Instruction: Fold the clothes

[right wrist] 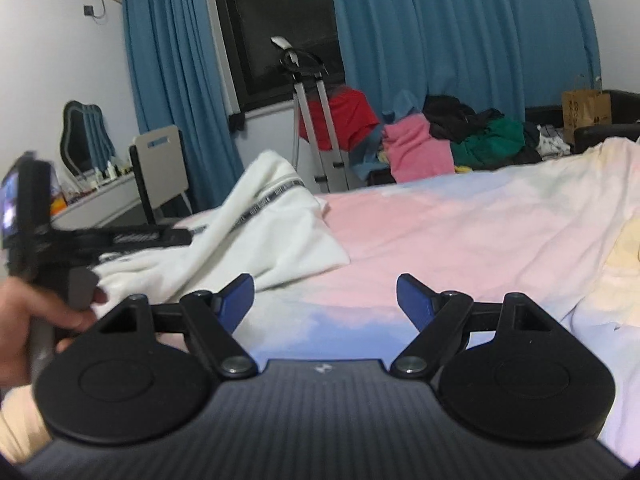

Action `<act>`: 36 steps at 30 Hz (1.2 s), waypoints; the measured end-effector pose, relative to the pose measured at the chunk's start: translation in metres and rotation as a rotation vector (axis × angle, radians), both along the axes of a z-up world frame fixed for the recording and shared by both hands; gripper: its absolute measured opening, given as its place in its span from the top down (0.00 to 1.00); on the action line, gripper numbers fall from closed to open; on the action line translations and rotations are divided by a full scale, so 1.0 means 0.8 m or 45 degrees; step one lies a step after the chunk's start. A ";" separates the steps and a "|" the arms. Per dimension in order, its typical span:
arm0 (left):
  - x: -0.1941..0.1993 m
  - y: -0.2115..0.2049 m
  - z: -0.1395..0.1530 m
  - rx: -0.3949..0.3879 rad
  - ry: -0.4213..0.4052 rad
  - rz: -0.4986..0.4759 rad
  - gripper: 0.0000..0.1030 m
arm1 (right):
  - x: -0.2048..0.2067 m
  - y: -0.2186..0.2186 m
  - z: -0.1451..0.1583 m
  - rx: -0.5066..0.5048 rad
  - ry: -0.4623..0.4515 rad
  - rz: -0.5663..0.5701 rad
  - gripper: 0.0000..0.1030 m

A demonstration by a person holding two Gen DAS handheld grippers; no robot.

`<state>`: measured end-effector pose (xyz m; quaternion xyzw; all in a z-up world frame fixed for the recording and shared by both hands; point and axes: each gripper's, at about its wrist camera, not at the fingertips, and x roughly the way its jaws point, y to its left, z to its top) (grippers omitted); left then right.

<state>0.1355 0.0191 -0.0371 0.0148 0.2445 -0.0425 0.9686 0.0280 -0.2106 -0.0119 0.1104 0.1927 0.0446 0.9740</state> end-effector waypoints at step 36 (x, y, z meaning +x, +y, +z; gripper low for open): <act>-0.052 -0.037 0.005 -0.332 0.010 -0.118 0.98 | 0.068 -0.046 -0.102 0.171 0.167 -0.103 0.22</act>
